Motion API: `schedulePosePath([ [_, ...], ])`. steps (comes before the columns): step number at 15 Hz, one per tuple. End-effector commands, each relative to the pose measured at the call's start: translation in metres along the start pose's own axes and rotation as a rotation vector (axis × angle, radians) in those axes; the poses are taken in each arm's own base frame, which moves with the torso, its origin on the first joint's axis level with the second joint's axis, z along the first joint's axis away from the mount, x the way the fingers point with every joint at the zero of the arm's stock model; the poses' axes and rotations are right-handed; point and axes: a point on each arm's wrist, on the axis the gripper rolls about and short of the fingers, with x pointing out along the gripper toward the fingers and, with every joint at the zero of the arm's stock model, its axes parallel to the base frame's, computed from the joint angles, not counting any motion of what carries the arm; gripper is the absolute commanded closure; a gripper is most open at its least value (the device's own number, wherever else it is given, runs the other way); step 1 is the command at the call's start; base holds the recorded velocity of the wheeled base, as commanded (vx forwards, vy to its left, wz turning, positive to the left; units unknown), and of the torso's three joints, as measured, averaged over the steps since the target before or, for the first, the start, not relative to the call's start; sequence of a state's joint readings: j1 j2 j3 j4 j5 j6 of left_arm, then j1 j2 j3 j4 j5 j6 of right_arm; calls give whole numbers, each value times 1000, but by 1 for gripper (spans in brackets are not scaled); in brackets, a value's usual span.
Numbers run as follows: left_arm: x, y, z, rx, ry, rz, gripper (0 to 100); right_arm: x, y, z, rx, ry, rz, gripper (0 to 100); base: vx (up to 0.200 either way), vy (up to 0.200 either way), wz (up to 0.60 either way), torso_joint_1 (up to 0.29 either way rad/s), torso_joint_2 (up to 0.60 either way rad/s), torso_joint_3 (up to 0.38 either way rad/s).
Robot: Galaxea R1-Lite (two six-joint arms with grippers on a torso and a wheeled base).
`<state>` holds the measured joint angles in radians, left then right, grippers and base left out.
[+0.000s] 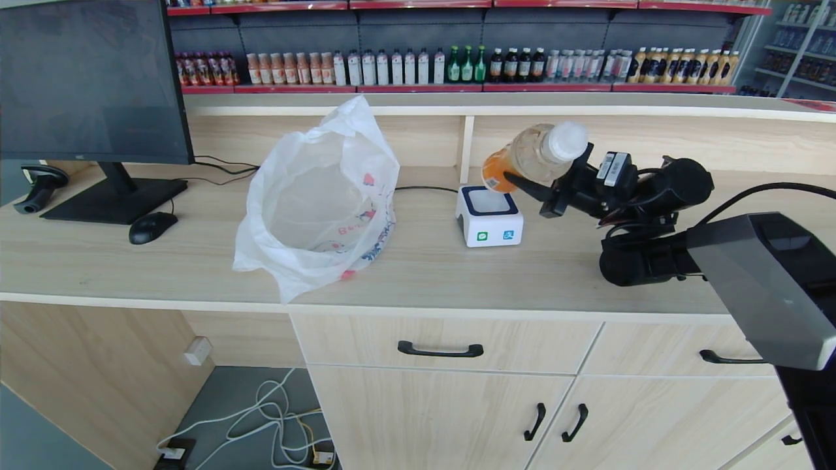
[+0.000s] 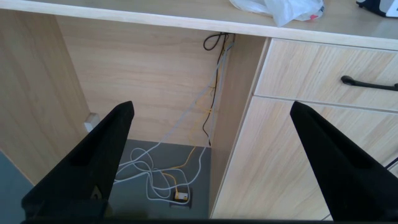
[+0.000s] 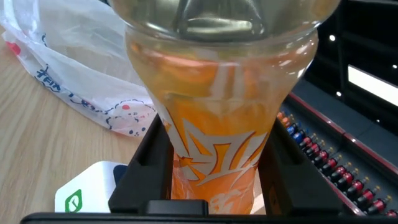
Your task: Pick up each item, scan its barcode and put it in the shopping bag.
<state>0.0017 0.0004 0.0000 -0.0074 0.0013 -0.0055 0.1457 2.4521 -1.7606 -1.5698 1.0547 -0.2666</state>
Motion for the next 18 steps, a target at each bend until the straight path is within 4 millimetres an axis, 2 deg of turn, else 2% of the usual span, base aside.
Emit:
schedulePosePath([
  [1,0,0,0,-1,1,0,0,5,-8,10,-19,-19,-8,100,0,0,0,0,0,0],
  [6,0,0,0,-1,-1,0,0,16,-25,39,40,-40,-85,100,0,0,0,0,0,0],
  [9,0,0,0,-1,1,0,0,10,-21,58,124,4,-109,100,0,0,0,0,0,0],
  [10,0,0,0,-1,-1,0,0,5,-18,68,160,44,-170,100,0,0,0,0,0,0],
  [11,0,0,0,1,-1,0,0,-5,-10,85,221,121,-292,100,0,0,0,0,0,0],
  [13,0,0,0,-1,1,0,0,-23,10,108,314,242,-414,100,0,0,0,0,0,0],
  [15,0,0,0,-1,-1,0,0,-40,31,131,378,347,-496,100,0,0,0,0,0,0],
  [18,0,0,0,-1,-1,0,0,-59,57,150,446,444,-518,100,0,0,0,0,0,0],
])
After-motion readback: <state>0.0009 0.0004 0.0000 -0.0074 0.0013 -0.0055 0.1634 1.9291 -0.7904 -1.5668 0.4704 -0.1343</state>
